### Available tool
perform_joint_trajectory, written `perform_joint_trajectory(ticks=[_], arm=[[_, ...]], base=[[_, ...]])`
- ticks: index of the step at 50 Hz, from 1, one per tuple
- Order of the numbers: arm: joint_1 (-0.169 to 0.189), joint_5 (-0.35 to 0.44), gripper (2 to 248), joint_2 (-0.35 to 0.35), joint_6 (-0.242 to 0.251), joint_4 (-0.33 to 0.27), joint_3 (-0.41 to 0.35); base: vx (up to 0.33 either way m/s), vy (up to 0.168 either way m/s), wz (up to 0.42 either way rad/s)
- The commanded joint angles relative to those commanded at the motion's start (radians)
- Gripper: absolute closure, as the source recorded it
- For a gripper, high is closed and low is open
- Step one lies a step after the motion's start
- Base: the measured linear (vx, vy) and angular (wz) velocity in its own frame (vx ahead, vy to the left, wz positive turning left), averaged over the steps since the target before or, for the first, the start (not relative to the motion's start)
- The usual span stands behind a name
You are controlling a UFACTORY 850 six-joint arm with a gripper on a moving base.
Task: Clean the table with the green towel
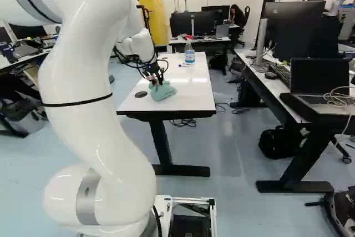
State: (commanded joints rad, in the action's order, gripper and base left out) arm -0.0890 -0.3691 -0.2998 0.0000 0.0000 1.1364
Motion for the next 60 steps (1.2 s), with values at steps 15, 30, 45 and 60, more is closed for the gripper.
perform_joint_trajectory(ticks=[15, 30, 45, 60], arm=[[0.041, 0.0, 199, 0.087, 0.0, 0.0, -0.064], [0.087, 0.0, 199, 0.135, 0.0, 0.0, -0.119], [0.136, 0.0, 199, 0.179, 0.0, 0.0, -0.169], [0.164, 0.0, 199, 0.202, 0.0, 0.0, -0.194]], base=[[0.0, 0.0, 0.0], [0.0, 0.0, 0.0], [0.0, 0.0, 0.0], [0.0, 0.0, 0.0]])
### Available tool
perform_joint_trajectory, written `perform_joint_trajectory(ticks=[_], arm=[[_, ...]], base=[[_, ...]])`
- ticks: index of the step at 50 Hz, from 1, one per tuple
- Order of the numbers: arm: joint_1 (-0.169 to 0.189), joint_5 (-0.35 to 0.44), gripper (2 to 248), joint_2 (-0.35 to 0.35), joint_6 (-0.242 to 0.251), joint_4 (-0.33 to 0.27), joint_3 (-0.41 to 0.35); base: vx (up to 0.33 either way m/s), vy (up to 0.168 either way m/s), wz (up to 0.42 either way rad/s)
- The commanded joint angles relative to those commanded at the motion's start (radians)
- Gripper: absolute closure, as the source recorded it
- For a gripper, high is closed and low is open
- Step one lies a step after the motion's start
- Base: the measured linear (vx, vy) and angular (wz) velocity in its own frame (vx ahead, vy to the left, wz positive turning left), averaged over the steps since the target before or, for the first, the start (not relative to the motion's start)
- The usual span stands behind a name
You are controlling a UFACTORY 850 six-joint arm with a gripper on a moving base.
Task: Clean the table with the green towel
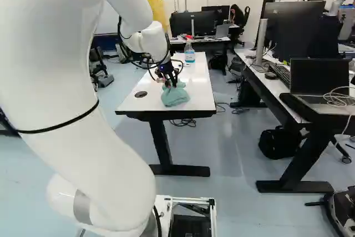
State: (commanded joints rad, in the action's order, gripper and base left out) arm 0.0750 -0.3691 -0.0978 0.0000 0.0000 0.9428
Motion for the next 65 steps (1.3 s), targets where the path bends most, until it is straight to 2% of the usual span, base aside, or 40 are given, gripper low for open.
perform_joint_trajectory(ticks=[31, 65], arm=[[0.003, 0.0, 199, 0.019, 0.0, 0.0, -0.003], [0.117, 0.0, 199, 0.018, 0.0, 0.0, -0.001]], base=[[0.0, 0.0, 0.0], [0.0, 0.0, 0.0]])
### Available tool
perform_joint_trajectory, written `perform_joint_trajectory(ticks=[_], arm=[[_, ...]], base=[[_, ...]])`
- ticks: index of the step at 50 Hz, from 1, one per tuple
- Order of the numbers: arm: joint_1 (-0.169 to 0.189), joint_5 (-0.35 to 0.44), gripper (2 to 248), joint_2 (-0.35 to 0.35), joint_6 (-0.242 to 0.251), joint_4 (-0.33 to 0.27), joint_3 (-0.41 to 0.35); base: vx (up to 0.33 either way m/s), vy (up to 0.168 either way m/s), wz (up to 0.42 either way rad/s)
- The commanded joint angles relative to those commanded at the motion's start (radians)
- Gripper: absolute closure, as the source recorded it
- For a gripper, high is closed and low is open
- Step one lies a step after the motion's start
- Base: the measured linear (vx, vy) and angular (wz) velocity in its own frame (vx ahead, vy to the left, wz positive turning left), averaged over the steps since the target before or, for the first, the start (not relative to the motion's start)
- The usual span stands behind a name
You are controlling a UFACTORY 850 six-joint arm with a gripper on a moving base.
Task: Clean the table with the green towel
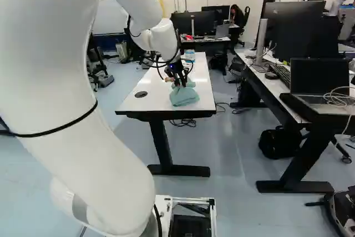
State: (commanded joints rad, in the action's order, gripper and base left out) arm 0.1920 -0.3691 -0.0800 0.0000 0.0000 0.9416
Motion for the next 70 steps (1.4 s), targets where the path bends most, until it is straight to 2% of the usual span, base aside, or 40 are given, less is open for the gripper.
perform_joint_trajectory(ticks=[16, 24, 25, 30, 31, 35, 36, 40, 41, 45, 46, 51, 52, 70], arm=[[0.051, 0.0, 199, -0.022, 0.0, 0.0, 0.024], [0.057, 0.0, 192, -0.024, 0.0, 0.0, 0.026], [0.057, 0.0, 162, -0.024, 0.0, 0.0, 0.026], [0.057, 0.0, 162, -0.024, 0.0, 0.0, 0.026], [0.057, 0.0, 128, -0.024, 0.0, 0.0, 0.026], [0.057, 0.0, 128, -0.024, 0.0, 0.0, 0.026], [0.057, 0.0, 93, -0.024, 0.0, 0.0, 0.026], [0.057, 0.0, 93, -0.024, 0.0, 0.0, 0.026], [0.057, 0.0, 57, -0.024, 0.0, 0.0, 0.026], [0.057, 0.0, 57, -0.024, 0.0, 0.0, 0.026], [0.057, 0.0, 19, -0.024, 0.0, 0.0, 0.026], [0.053, 0.0, 19, -0.021, 0.0, 0.0, 0.024], [0.051, 0.0, 3, -0.019, 0.0, 0.0, 0.023], [-0.006, 0.0, 3, 0.038, 0.0, 0.0, 0.001]], base=[[0.0, 0.0, 0.0], [0.0, 0.0, 0.0], [0.0, 0.0, 0.0], [0.0, 0.0, 0.0], [0.0, 0.0, 0.0], [0.0, 0.0, 0.0], [0.0, 0.0, 0.0], [0.0, 0.0, 0.0], [0.0, 0.0, 0.0], [0.0, 0.0, 0.0], [0.0, 0.0, 0.0], [0.0, 0.0, 0.0], [0.0, 0.0, 0.0], [0.0, 0.0, 0.0]])
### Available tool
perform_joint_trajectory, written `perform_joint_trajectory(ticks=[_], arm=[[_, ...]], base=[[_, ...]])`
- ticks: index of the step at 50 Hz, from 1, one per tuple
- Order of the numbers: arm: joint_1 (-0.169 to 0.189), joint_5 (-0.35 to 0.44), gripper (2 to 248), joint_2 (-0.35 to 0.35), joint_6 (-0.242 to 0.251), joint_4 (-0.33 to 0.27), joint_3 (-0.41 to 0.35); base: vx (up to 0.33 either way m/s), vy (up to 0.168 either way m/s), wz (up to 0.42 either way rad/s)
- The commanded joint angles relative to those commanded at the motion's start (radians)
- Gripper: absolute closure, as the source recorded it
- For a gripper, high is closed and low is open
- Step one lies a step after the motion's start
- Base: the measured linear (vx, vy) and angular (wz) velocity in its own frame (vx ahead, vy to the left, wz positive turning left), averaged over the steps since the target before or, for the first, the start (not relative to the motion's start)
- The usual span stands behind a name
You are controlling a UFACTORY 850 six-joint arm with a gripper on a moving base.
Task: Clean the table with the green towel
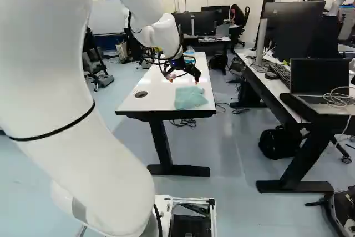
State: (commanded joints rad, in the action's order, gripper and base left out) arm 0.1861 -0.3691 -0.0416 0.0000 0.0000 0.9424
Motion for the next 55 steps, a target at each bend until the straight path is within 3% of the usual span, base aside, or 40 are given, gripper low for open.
perform_joint_trajectory(ticks=[55], arm=[[-0.195, 0.0, 3, 0.025, 0.0, 0.0, -0.026]], base=[[0.0, 0.0, 0.0]])
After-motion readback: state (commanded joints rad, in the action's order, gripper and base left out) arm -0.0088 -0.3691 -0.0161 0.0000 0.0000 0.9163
